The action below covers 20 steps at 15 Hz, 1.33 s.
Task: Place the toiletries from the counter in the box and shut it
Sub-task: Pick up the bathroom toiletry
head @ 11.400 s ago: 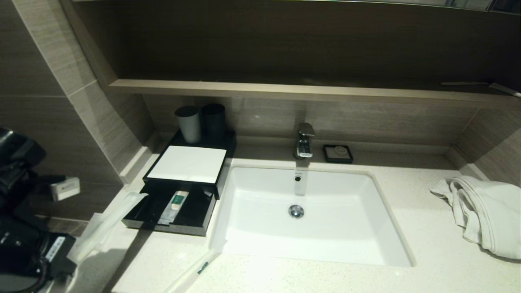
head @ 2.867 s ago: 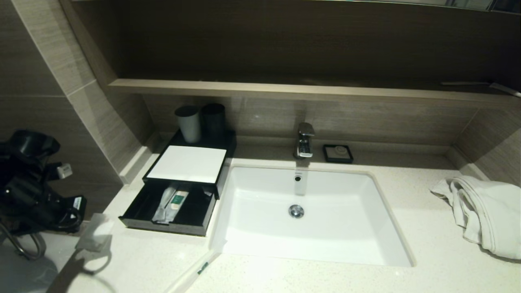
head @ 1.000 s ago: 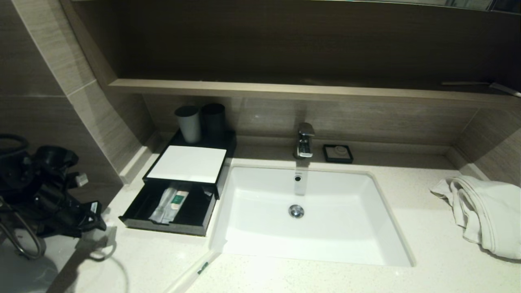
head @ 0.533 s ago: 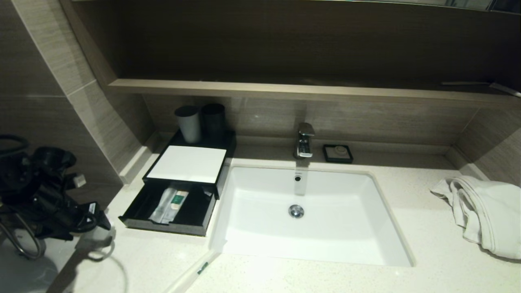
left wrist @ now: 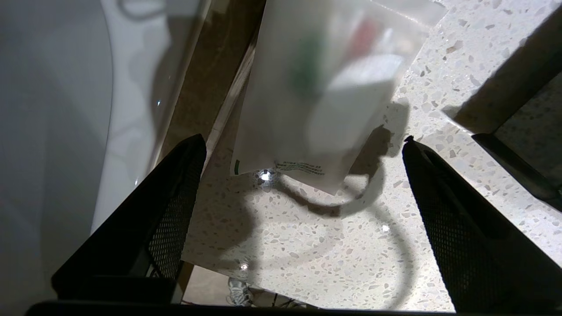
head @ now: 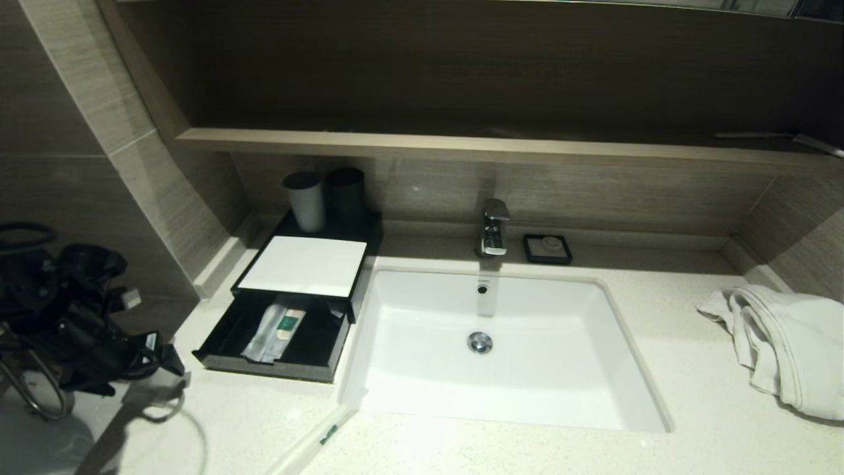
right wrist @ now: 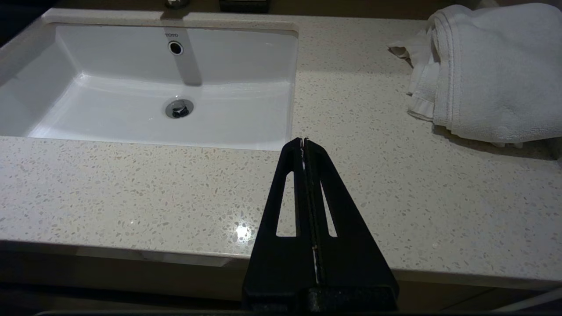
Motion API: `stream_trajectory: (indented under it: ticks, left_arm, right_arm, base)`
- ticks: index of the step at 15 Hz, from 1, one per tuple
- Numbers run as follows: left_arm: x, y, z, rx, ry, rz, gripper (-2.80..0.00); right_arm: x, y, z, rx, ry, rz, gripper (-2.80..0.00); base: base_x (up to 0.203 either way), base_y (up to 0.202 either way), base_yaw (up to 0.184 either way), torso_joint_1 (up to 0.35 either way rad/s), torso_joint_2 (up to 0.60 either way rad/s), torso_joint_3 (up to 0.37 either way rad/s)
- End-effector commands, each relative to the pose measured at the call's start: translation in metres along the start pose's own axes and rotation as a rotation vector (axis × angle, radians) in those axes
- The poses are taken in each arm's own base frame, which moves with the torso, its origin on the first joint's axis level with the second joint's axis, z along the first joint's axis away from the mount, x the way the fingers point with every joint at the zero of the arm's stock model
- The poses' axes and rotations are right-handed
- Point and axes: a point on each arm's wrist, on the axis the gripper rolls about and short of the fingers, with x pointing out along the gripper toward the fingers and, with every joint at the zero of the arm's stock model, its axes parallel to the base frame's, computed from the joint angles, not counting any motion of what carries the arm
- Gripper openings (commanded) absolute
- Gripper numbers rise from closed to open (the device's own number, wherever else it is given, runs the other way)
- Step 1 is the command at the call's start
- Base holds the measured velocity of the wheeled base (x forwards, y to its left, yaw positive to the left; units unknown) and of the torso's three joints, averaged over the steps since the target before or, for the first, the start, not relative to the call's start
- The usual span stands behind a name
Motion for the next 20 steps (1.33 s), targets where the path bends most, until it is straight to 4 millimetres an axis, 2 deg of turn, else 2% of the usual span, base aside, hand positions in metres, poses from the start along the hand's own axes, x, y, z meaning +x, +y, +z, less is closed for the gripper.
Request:
stream_trajectory:
  ticks: [1, 20]
  left_arm:
    - [0.004, 0.000, 0.000, -0.002, 0.013, 0.001, 0.00]
    - [0.015, 0.001, 0.002, -0.005, 0.019, -0.016, 0.00]
  right_arm:
    - [0.000, 0.000, 0.000, 0.000, 0.000, 0.000, -2.80]
    - [0.000, 0.000, 0.000, 0.000, 0.000, 0.000, -2.80]
  base:
    - [0.000, 0.000, 0.000, 0.000, 0.00, 0.000]
    - [0.000, 0.000, 0.000, 0.000, 0.00, 0.000]
